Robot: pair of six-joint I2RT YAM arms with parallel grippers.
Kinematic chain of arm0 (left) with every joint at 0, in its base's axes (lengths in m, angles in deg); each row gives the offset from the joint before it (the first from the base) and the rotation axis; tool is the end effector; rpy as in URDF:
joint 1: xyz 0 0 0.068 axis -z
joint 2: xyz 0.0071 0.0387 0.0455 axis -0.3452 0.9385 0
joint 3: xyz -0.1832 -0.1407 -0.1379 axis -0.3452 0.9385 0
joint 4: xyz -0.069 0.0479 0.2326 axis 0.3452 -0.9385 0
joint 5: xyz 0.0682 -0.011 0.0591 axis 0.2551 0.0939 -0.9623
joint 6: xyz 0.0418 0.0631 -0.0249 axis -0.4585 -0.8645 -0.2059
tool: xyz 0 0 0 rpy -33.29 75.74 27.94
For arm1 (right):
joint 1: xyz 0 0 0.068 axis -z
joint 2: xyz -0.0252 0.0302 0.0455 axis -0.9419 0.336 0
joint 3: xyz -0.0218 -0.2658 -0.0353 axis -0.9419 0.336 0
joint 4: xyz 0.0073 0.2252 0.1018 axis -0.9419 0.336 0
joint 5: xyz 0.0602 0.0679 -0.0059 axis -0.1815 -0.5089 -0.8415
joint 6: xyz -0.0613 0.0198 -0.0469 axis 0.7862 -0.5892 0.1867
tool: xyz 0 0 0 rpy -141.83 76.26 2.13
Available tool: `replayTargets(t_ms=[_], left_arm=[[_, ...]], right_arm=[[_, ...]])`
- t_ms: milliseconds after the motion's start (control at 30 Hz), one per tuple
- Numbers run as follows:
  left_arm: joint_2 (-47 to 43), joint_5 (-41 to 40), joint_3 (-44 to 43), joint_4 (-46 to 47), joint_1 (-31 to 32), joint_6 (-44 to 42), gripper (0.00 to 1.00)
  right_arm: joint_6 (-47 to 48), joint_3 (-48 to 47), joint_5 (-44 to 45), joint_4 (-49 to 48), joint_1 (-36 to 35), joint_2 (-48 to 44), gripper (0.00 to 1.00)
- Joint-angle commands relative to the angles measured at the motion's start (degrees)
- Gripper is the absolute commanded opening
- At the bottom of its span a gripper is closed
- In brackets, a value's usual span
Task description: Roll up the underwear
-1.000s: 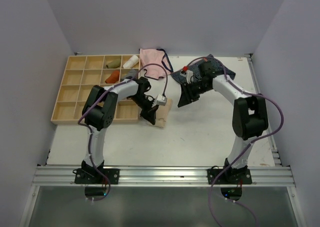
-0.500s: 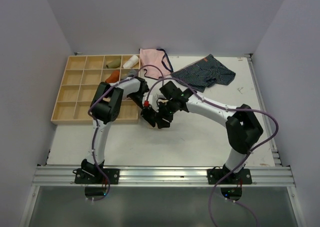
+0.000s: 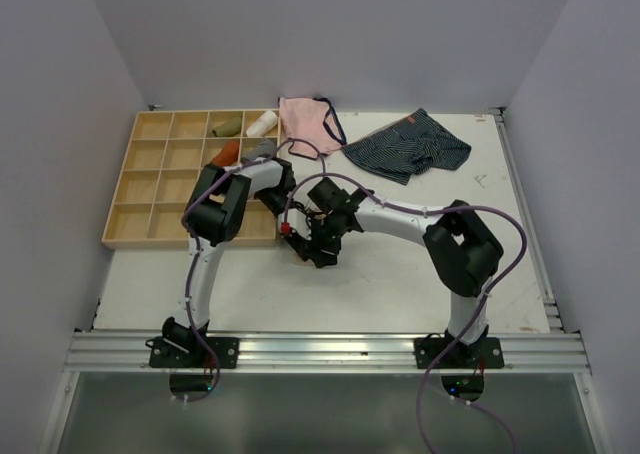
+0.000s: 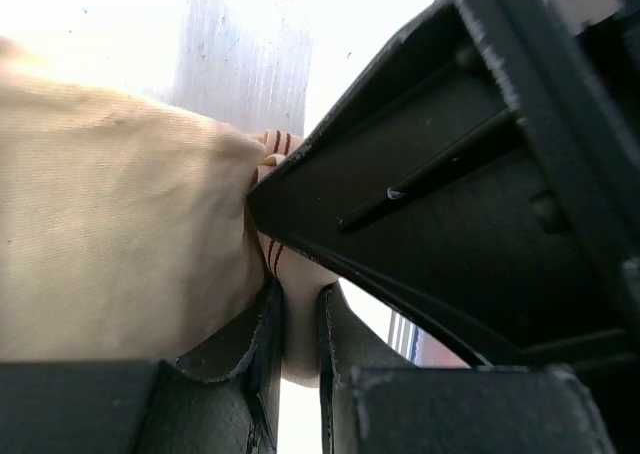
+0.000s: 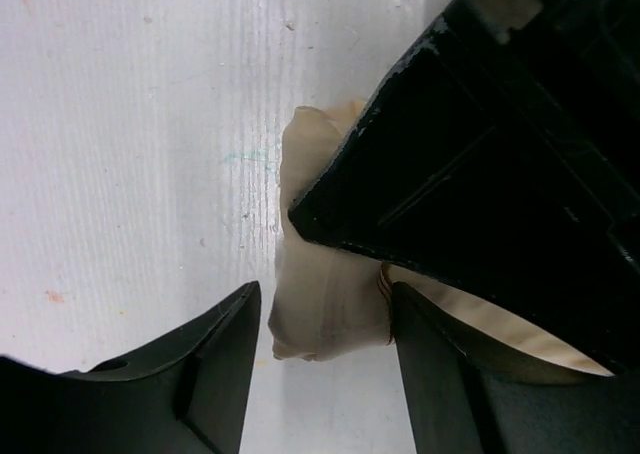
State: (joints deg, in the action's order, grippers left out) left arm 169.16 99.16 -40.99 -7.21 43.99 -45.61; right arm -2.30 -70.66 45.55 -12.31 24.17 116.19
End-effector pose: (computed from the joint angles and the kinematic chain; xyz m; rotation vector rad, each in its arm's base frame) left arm 0.3140 -0.2023 0.0890 -1.1543 -2.2117 1.4855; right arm 0.2432 0.2943 0.1538 -1.8849 1.9247 0.6202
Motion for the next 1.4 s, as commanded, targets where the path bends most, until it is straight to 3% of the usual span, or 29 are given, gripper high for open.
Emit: replayTargets(t_ms=[0, 67, 100, 167, 200, 267, 400, 567, 733, 800, 833, 933, 1000, 1033, 1133, 1167, 1267, 1367], left_arm=[[5.15, -16.91, 1.22, 10.49, -0.32, -2.07, 0.17], [5.15, -16.91, 0.87, 10.4, -0.41, -1.98, 0.18], [5.07, -16.56, 0.34, 10.41, -0.41, -1.72, 0.2], [3.93, -16.03, -0.27, 10.75, -0.76, -0.93, 0.25], [3.14, -14.98, -0.54, 11.37, -1.02, -0.66, 0.32], [0.34, -13.75, -1.5, 11.98, -2.08, 0.3, 0.37], [-3.89, -12.08, -6.33, 13.67, -4.54, 3.2, 0.49], [-5.04, -11.37, -19.31, 14.09, -7.97, 6.54, 0.53], [-9.85, -11.81, -24.18, 26.55, -12.88, 14.36, 0.55], [-13.55, -12.24, -20.69, 32.7, -14.73, 18.75, 0.55], [-15.74, -12.42, -18.41, 40.21, -16.91, 20.5, 0.55], [-28.63, -12.25, -4.2, 53.88, -21.58, 23.95, 0.56], [-33.84, -11.99, 1.28, 57.15, -22.99, 19.49, 0.57], [-38.66, -9.98, 6.44, 56.38, -23.0, 12.42, 0.57], [-48.67, -8.82, 19.34, 51.29, -21.43, 2.62, 0.57], [-51.07, -10.04, 22.89, 49.27, -20.29, -5.85, 0.58], [-61.53, -14.87, 39.5, 48.63, -12.65, -14.61, 0.59], [-69.27, -16.72, 51.55, 52.85, -5.96, -17.45, 0.62]], right_arm=[[0.43, 0.83, -3.54, -2.04, -0.3, -0.03, 0.58], [0.43, 0.66, -3.81, -1.35, -0.47, 1.1, 0.5], [0.52, 0.31, -4.42, 0.23, -0.48, 1.63, 0.35], [0.43, -0.22, -5.39, 1.03, -0.39, 3.12, 0.18], [0.43, 0.04, -6.35, 1.21, -0.3, 3.39, 0.07], [0.17, 0.04, -7.41, 1.38, -0.12, 4.01, 0.0], [0.87, -0.66, -10.13, 3.49, 0.14, 4.89, 0.0], [2.36, -2.07, -11.02, 6.3, 0.14, 5.77, 0.0], [0.0, -4.53, -14.0, 9.56, 1.63, 8.05, 0.0], [-1.41, -5.41, -17.32, 10.52, 3.12, 8.93, 0.0], [-2.37, -5.93, -18.56, 10.61, 3.65, 9.28, 0.0], [-6.59, -7.6, -24.53, 11.14, 6.2, 11.74, 0.0], [-8.26, -9.88, -28.65, 12.54, 7.96, 14.9, 0.0], [-9.23, -10.68, -30.16, 13.5, 9.09, 17.0, 0.0], [-10.82, -12.53, -35.86, 13.95, 10.68, 19.91, 0.0], [-11.0, -13.05, -37.11, 14.82, 11.47, 22.27, 0.0], [-10.74, -14.9, -40.1, 16.5, 12.62, 25.54, 0.0], [-8.63, -17.09, -41.34, 20.53, 13.23, 29.23, 0.0]])
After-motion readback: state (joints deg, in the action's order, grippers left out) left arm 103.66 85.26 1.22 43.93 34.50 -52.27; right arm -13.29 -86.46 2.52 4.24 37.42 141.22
